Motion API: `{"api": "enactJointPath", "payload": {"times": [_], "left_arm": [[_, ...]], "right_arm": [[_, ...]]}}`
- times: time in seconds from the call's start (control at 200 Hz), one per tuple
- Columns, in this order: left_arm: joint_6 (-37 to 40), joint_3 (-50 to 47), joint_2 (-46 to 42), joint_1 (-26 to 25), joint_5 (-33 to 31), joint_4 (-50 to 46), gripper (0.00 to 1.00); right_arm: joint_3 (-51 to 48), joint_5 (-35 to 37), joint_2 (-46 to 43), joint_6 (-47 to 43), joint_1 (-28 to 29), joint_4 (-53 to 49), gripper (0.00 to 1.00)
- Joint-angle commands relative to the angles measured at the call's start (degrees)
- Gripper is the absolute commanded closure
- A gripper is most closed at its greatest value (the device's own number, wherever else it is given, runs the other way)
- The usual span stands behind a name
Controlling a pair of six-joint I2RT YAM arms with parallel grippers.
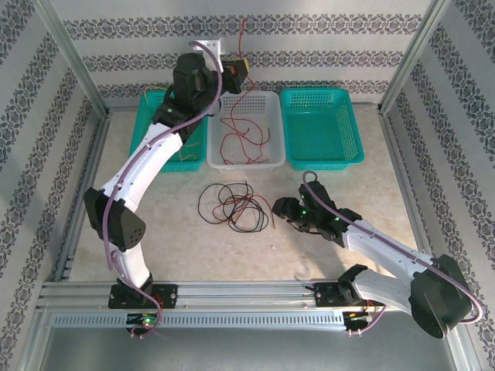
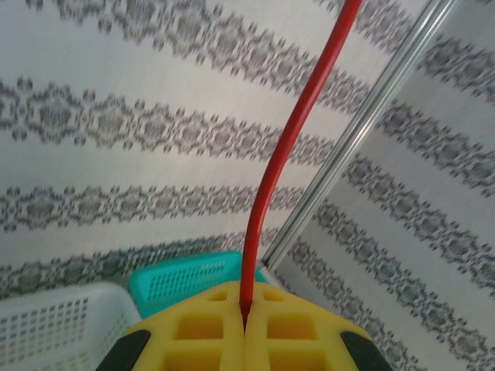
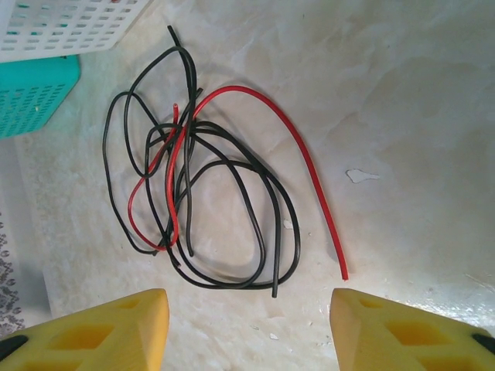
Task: Untangle the cables
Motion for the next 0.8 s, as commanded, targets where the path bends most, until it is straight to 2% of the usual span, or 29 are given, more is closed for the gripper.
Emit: {"api": "enactJointPath", "payload": {"times": [0.0,0.04,0.11,0.145,0.18,0.27,0.495,0.575,0.794], "left_arm": [[0.1,2.6,4.1,1.1,-0.1,-6.6,0.97],[0.0,3.5,5.6,1.2,0.8,-8.3,0.81],[0.2,6.3,8.5,1.2,2.5,-13.1,0.42],[0.4,7.7,9.7,1.2,3.7,-15.6,0.32],[0.6,8.8,10.6,1.2,4.4,-17.6,0.28],[0.0,8.6,10.6,1.2,5.1,-19.5,0.22],[-0.3,-0.1,1.6,1.2,4.5,-19.3,0.2],[-1.1,-6.6,-4.0,1.2,4.9,-18.2,0.21],[-4.4,-33.0,-24.7,1.2,5.9,-11.2,0.22]], "right_arm": [[1.7,1.6,-1.3,-2.0,-0.6,-2.7,0.42],[2.0,1.7,-1.5,-2.2,-0.6,-3.1,0.42],[2.5,1.8,-1.9,-2.6,-0.6,-3.8,0.42],[2.8,1.7,-2.1,-2.9,-0.6,-4.0,0.42],[3.1,1.7,-2.2,-3.1,-0.6,-4.4,0.42],[3.9,2.1,-2.3,-4.1,-0.5,-5.5,0.42],[7.7,2.9,0.0,-6.8,-0.2,-8.1,0.42],[9.9,3.8,1.4,-8.1,0.6,-9.3,0.41],[15.6,6.2,7.4,-11.1,4.1,-11.4,0.4]]}}
